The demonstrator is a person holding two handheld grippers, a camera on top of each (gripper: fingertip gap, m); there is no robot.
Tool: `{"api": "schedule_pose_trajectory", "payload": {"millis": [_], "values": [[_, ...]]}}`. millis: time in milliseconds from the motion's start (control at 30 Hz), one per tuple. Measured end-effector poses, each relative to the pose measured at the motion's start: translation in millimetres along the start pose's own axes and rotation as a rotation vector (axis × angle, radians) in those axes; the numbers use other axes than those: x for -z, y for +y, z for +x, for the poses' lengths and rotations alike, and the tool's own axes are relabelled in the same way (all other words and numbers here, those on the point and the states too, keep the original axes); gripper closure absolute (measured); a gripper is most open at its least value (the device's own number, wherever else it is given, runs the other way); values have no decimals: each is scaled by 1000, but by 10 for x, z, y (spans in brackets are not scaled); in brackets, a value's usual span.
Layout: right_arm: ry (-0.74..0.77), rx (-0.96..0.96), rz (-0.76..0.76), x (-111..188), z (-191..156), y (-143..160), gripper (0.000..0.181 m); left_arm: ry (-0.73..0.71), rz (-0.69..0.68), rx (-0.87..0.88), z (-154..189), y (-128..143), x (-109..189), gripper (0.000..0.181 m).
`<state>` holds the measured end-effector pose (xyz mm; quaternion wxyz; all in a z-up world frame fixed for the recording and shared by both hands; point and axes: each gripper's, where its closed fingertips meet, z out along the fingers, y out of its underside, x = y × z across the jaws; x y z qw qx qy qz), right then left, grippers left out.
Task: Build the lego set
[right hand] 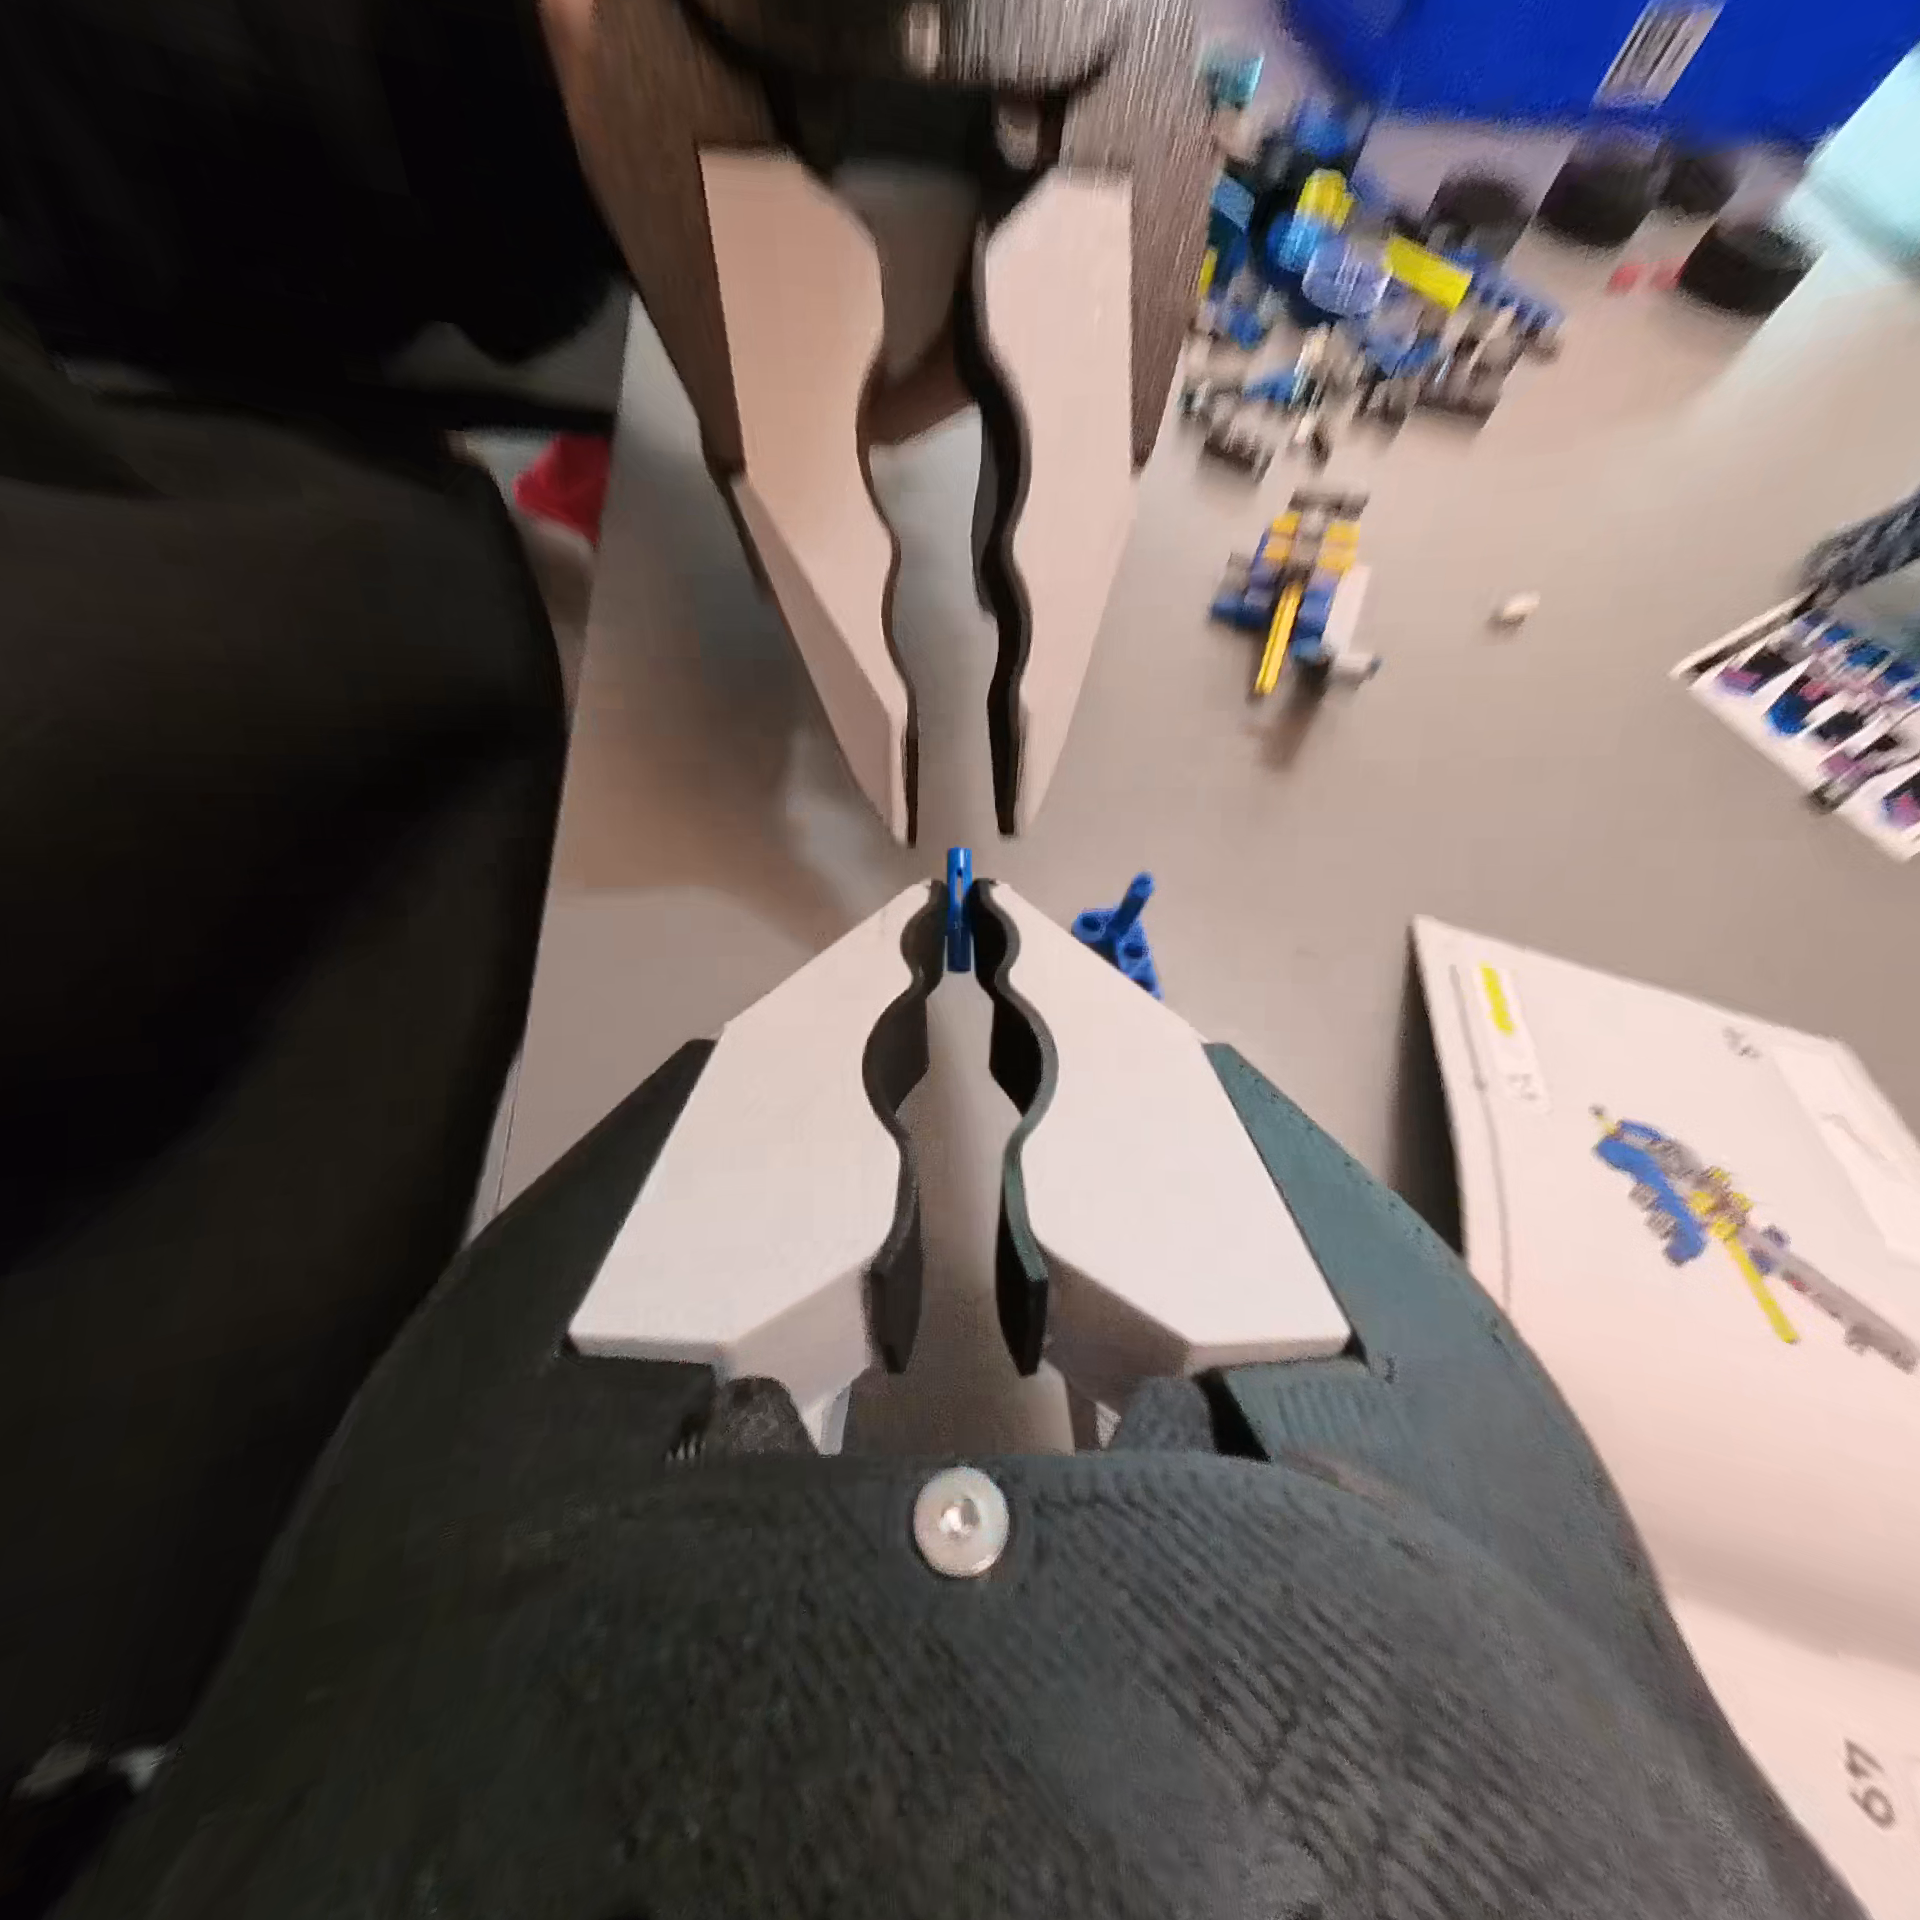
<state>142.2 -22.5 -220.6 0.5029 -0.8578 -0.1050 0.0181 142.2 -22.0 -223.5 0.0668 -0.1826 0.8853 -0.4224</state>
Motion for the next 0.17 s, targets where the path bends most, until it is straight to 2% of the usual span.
{"api": "schedule_pose_trajectory", "payload": {"millis": [33,167], "values": [[4,3,51,35,9,-80,178,3,18,0,-1,-39,6,167],[20,31,102,102,31,-146,178,41,118,-17,46,-244,82,171]]}}
